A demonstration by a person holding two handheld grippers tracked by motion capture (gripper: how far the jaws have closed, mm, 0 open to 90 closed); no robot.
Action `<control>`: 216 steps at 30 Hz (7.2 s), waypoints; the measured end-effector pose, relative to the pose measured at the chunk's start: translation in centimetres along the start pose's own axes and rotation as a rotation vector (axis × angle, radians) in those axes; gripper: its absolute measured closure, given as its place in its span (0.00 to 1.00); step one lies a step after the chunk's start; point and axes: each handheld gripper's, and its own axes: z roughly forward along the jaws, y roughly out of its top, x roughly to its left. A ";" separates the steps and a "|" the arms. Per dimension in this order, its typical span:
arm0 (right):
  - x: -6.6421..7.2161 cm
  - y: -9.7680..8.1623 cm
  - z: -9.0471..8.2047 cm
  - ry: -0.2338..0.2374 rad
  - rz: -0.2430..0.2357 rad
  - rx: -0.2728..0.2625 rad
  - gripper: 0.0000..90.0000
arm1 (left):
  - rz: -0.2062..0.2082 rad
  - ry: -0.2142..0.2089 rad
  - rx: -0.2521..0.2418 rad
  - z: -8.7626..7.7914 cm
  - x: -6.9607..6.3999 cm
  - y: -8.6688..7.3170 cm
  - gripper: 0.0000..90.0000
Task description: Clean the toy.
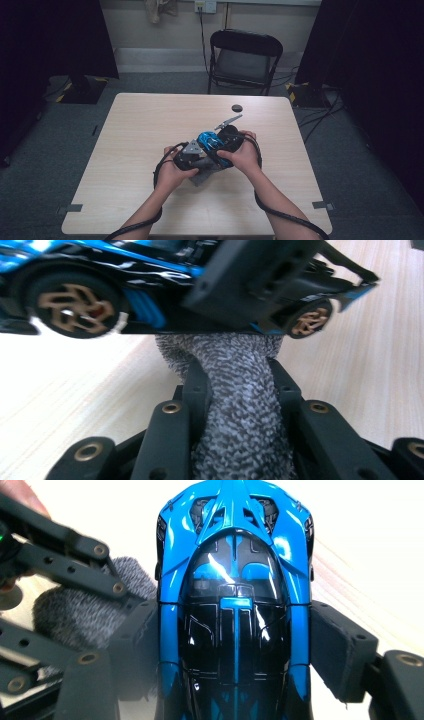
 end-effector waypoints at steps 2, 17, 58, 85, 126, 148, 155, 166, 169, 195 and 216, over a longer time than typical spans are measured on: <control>0.0 0.1 0.1 -0.002 0.003 -0.001 0.32 | 0.008 -0.018 0.008 0.2 -0.4 -0.1 0.77; -0.3 0.7 0.0 -0.001 0.028 -0.011 0.32 | 0.046 -0.097 0.017 1.4 -2.3 -0.1 0.77; 0.6 -1.0 -0.3 0.052 -0.012 0.020 0.32 | -0.045 0.161 -0.062 -2.6 4.0 -0.2 0.77; 0.3 -0.2 0.1 0.037 0.012 0.021 0.32 | -0.001 0.063 -0.055 -0.3 1.5 -0.3 0.77; -2.2 0.0 -0.5 -0.007 0.091 0.014 0.32 | 0.088 -0.084 0.020 0.8 -2.4 -1.1 0.77; -6.1 -3.6 -1.8 -0.076 0.163 0.045 0.32 | 0.052 0.021 0.024 -2.7 0.6 -2.2 0.77; -7.0 -4.5 -2.3 -0.090 0.179 0.049 0.32 | 0.037 0.061 0.012 -4.4 1.7 -2.5 0.77; -7.4 -5.0 -2.4 -0.095 0.182 0.052 0.32 | 0.009 0.109 0.007 -6.6 3.1 -3.3 0.77; -7.3 -5.4 -2.1 -0.095 0.179 0.061 0.32 | -0.002 0.122 0.003 -6.9 3.6 -3.5 0.77; -12.3 -7.7 -1.7 -0.157 0.260 0.105 0.32 | -0.116 0.240 0.023 -8.6 9.7 -5.6 0.77; -14.1 -9.0 -0.7 -0.187 0.291 0.061 0.31 | -0.208 0.301 0.023 -9.0 12.4 -7.6 0.76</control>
